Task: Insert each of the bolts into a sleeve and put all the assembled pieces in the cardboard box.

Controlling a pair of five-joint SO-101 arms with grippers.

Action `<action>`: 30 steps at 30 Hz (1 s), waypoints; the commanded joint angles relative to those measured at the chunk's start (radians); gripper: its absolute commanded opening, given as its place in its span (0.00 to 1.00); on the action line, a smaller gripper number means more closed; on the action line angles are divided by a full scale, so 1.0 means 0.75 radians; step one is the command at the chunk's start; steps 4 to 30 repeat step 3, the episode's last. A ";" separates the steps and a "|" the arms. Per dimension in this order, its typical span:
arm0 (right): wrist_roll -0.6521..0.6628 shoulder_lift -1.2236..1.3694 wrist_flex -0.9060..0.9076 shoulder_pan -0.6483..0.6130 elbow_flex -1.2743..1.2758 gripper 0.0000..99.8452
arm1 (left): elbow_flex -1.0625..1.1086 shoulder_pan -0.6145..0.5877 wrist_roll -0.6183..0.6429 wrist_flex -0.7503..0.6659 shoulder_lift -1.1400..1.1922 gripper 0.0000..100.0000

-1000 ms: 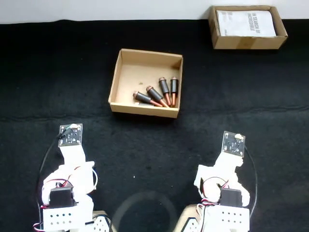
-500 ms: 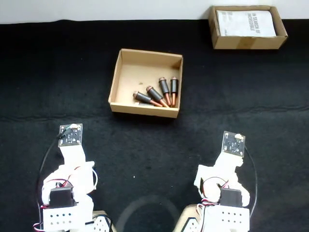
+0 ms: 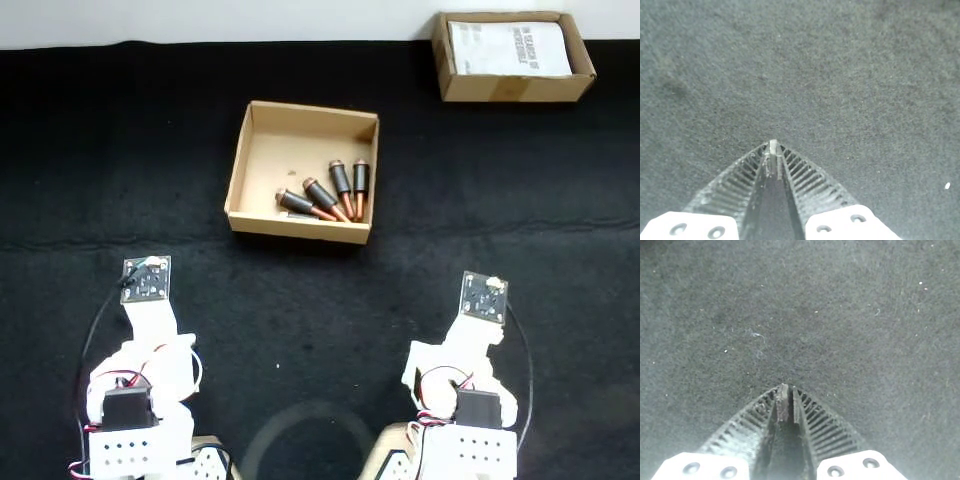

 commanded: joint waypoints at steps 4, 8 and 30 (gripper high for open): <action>-0.006 -0.013 0.009 -0.005 0.114 0.01 | 0.024 0.017 -0.004 0.006 -0.009 0.01; -0.006 -0.013 0.009 -0.005 0.114 0.01 | 0.024 0.017 -0.004 0.006 -0.009 0.01; -0.006 -0.013 0.009 -0.005 0.114 0.01 | 0.024 0.017 -0.004 0.006 -0.009 0.01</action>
